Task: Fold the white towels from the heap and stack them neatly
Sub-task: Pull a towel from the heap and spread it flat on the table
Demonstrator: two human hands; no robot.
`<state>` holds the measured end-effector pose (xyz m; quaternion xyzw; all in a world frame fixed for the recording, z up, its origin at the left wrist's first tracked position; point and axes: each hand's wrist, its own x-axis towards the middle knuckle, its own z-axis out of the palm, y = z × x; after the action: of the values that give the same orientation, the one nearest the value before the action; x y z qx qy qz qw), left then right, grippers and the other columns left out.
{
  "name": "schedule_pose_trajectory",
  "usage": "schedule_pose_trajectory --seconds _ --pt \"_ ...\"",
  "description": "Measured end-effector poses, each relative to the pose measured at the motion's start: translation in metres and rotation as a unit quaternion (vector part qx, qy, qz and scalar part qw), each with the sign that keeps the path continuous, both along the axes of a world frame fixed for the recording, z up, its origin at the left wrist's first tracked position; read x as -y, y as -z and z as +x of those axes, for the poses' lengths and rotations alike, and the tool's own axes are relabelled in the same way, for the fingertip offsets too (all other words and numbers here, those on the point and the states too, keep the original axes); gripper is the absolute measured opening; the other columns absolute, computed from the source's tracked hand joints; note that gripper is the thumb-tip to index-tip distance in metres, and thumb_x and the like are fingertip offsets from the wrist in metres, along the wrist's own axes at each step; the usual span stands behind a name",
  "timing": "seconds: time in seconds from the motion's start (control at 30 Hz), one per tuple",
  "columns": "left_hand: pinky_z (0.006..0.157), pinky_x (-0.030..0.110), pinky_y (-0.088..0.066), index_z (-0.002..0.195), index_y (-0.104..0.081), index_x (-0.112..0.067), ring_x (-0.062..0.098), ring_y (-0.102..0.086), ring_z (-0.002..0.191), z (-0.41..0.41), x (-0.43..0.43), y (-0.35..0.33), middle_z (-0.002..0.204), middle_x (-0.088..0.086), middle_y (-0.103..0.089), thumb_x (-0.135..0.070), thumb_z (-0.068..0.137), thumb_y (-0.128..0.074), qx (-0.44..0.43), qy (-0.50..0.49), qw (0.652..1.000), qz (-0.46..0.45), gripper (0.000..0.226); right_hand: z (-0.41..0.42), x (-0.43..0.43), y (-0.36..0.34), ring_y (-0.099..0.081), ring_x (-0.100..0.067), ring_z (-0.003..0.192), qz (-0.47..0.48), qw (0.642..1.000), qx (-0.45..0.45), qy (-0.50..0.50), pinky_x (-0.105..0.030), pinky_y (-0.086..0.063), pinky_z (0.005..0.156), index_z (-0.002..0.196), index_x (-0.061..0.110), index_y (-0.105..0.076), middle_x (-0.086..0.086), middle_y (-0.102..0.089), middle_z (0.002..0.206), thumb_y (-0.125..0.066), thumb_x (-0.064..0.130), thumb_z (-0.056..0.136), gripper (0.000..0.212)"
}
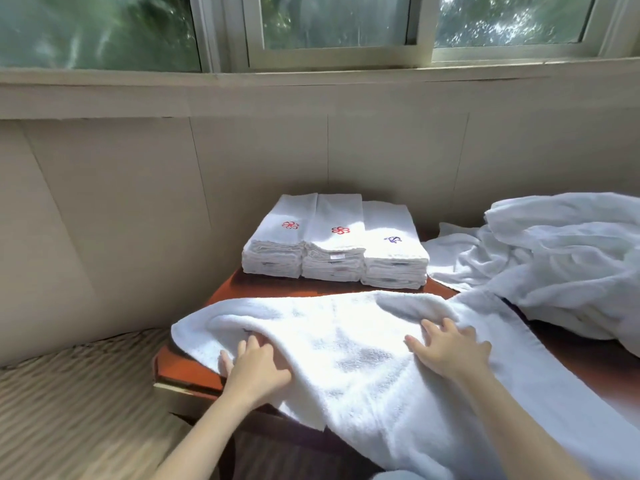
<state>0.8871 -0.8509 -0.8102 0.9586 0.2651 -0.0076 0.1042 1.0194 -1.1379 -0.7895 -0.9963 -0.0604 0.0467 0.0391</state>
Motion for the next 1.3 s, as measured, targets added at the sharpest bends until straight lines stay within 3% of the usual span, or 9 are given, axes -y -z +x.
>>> schedule_pose_trajectory --seconds 0.23,0.37,0.5,0.63,0.8,1.0,1.07,1.17,1.3 --pt "0.112 0.058 -0.009 0.064 -0.054 -0.034 0.021 -0.032 0.125 -0.003 -0.050 -0.045 0.102 -0.006 -0.044 -0.017 0.077 -0.055 -0.079 0.100 0.992 0.012 0.022 0.024 0.021 -0.013 -0.021 -0.034 0.137 0.013 0.991 -0.040 0.131 -0.056 -0.028 0.105 0.144 0.029 -0.035 -0.003 -0.029 0.149 -0.021 0.072 0.087 0.073" --pt "0.115 0.056 -0.010 0.078 -0.064 -0.023 0.024 -0.038 0.118 -0.022 -0.106 -0.060 0.102 -0.003 -0.048 -0.006 0.079 -0.049 -0.184 0.040 0.964 0.186 0.023 0.029 0.052 -0.017 -0.021 -0.040 0.139 0.009 0.977 -0.041 0.210 -0.055 -0.029 0.107 0.149 0.023 -0.030 -0.010 -0.028 0.152 -0.028 0.066 0.091 0.072" --pt "0.100 0.036 -0.038 0.078 -0.060 -0.031 0.021 -0.047 0.109 -0.026 -0.113 -0.059 0.110 -0.003 -0.053 -0.013 0.085 -0.048 -0.067 0.043 0.985 0.153 0.022 0.018 0.037 -0.008 -0.036 -0.031 0.133 -0.078 0.978 0.001 0.195 -0.040 -0.031 0.107 0.137 0.022 -0.047 -0.006 -0.043 0.143 -0.038 0.038 0.094 0.047" --pt "0.098 0.031 -0.037 0.113 -0.060 -0.022 0.020 -0.046 0.118 0.008 -0.076 -0.036 0.121 0.000 -0.049 -0.016 0.093 -0.049 0.097 0.112 0.988 -0.031 0.023 0.005 -0.011 -0.006 -0.046 -0.029 0.123 -0.029 0.991 0.129 -0.013 -0.034 -0.041 0.099 0.124 0.024 -0.055 -0.005 -0.052 0.132 -0.042 0.038 0.092 0.037" --pt "0.106 0.032 -0.029 0.138 -0.045 -0.029 0.013 -0.034 0.132 0.031 -0.032 -0.002 0.142 -0.011 -0.040 -0.036 0.100 -0.036 0.108 0.153 0.982 -0.003 0.040 0.001 -0.035 0.018 -0.014 -0.026 0.145 0.040 0.995 0.012 -0.085 -0.045 -0.013 0.115 0.145 0.040 -0.026 0.002 -0.017 0.158 -0.023 0.050 0.099 0.047" --pt "0.065 0.030 -0.039 0.070 -0.053 -0.022 0.021 -0.055 0.082 0.053 -0.045 -0.028 0.079 -0.006 -0.056 -0.031 0.097 -0.036 0.108 0.061 0.992 0.006 0.034 0.023 -0.024 0.007 -0.054 -0.020 0.110 0.080 0.985 0.118 -0.094 -0.035 -0.034 0.090 0.091 0.026 -0.061 0.005 -0.061 0.104 -0.027 0.046 0.099 0.040" --pt "0.068 0.030 -0.041 0.087 -0.061 -0.022 0.022 -0.058 0.088 0.070 -0.058 -0.036 0.093 -0.001 -0.064 -0.027 0.095 -0.038 0.075 0.051 0.996 0.008 0.024 0.041 -0.023 -0.003 -0.059 -0.022 0.098 0.090 0.983 0.145 -0.071 -0.032 -0.036 0.079 0.077 0.021 -0.058 0.001 -0.065 0.091 -0.037 0.036 0.097 0.033" --pt "0.087 0.035 -0.046 0.131 -0.049 -0.021 0.024 -0.052 0.112 0.099 -0.075 -0.038 0.127 0.005 -0.052 -0.021 0.094 -0.043 0.078 0.043 0.996 -0.027 0.038 0.073 -0.026 -0.005 -0.055 -0.027 0.103 0.060 0.981 0.170 -0.069 -0.035 -0.042 0.082 0.107 0.016 -0.057 -0.005 -0.062 0.106 -0.046 0.023 0.091 0.021" --pt "0.101 0.040 -0.040 0.145 -0.028 -0.015 0.031 -0.039 0.129 0.127 -0.088 -0.044 0.142 0.011 -0.038 -0.038 0.086 -0.060 0.029 -0.103 0.991 -0.079 0.071 0.105 -0.029 0.003 -0.052 -0.027 0.114 0.044 0.990 0.118 -0.070 -0.041 -0.035 0.099 0.129 0.022 -0.044 -0.004 -0.058 0.119 -0.043 0.026 0.091 0.038"
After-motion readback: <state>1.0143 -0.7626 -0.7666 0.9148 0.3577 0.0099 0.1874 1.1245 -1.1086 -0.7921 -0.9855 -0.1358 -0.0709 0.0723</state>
